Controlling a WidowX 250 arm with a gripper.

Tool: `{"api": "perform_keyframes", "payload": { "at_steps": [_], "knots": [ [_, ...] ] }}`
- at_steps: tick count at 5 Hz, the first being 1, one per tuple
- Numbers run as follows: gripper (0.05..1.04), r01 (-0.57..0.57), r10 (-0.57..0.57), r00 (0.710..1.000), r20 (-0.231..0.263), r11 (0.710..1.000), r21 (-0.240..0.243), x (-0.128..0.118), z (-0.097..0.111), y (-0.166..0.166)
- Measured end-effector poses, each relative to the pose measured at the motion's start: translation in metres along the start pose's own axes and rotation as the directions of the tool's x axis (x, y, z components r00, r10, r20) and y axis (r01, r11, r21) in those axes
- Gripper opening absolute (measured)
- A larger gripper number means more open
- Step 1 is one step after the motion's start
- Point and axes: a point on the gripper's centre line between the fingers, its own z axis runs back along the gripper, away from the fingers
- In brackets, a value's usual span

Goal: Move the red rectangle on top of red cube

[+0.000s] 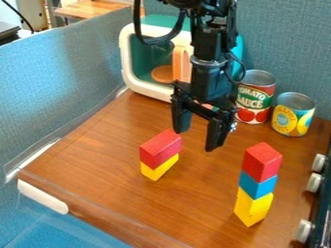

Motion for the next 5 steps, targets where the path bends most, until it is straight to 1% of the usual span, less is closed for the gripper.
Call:
{"api": "perform_keyframes", "payload": {
  "at_steps": [1, 2, 3, 4, 5],
  "knots": [
    [1.001, 0.000, 0.000, 1.000, -0.031, 1.000, -0.010, -0.001, -0.010, 0.000],
    [1.001, -0.078, 0.077, 0.996, -0.052, 0.997, -0.016, -0.016, -0.012, 0.025],
    [1.001, -0.127, 0.126, 0.991, -0.050, 0.991, -0.030, -0.023, -0.012, 0.040],
    [1.001, -0.128, 0.127, 0.991, -0.042, 0.991, -0.028, -0.023, -0.008, 0.046],
    [1.001, -0.118, 0.116, 0.991, -0.061, 0.993, -0.031, -0.018, -0.019, 0.050]
  ]
}}
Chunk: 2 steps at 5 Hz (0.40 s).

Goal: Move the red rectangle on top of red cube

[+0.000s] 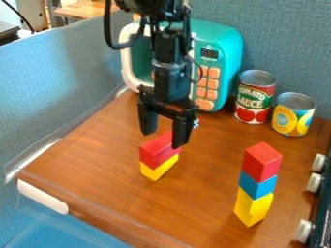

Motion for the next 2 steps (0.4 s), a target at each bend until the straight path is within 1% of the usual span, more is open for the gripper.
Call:
{"api": "perform_keyframes", "payload": {
  "at_steps": [1, 2],
  "knots": [
    [1.001, 0.017, -0.017, 0.997, -0.081, 1.000, 0.005, 0.0080, -0.0168, 0.0047],
    [1.001, 0.032, -0.032, 0.994, -0.102, 0.999, -0.005, 0.0141, -0.0247, 0.0054]
  ]
}}
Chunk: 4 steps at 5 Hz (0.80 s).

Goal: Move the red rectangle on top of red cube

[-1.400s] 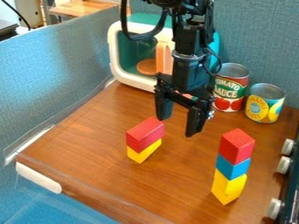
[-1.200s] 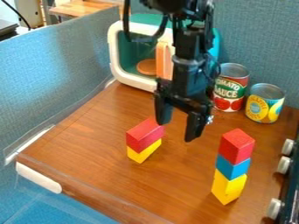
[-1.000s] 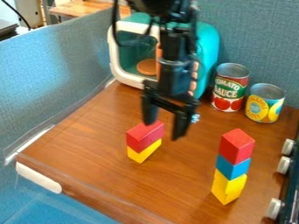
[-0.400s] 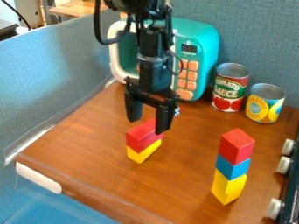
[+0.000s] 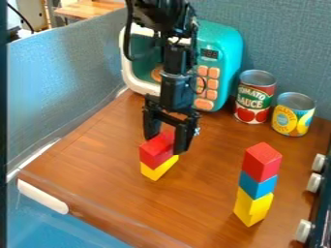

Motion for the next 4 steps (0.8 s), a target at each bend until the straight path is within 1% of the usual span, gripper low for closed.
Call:
{"api": "perform_keyframes", "payload": {
  "at_steps": [1, 2, 3, 4],
  "knots": [
    [0.945, -0.011, 0.011, 1.000, -0.007, 1.000, 0.001, -0.0002, 0.0004, 0.0004],
    [0.661, -0.005, 0.005, 1.000, -0.004, 1.000, -0.008, 0.0009, 0.0026, -0.0005],
    [0.540, 0.012, -0.012, 1.000, -0.004, 1.000, -0.017, 0.0014, 0.0041, -0.0024],
    [0.540, 0.024, -0.024, 1.000, 0.002, 0.999, -0.032, 0.0031, 0.0067, -0.0044]
  ]
}}
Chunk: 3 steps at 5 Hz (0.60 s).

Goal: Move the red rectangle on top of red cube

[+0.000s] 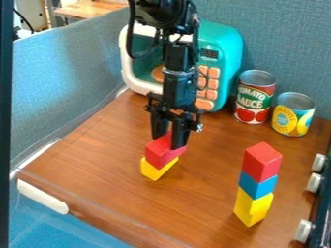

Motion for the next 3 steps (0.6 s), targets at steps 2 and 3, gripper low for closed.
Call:
{"api": "perform_keyframes", "payload": {
  "at_steps": [2, 3],
  "knots": [
    [0.540, 0.090, -0.099, 0.967, 0.233, 0.995, 0.048, 0.008, 0.075, -0.050],
    [0.540, 0.194, -0.200, 0.934, 0.295, 0.980, 0.051, 0.004, 0.114, -0.085]
  ]
}}
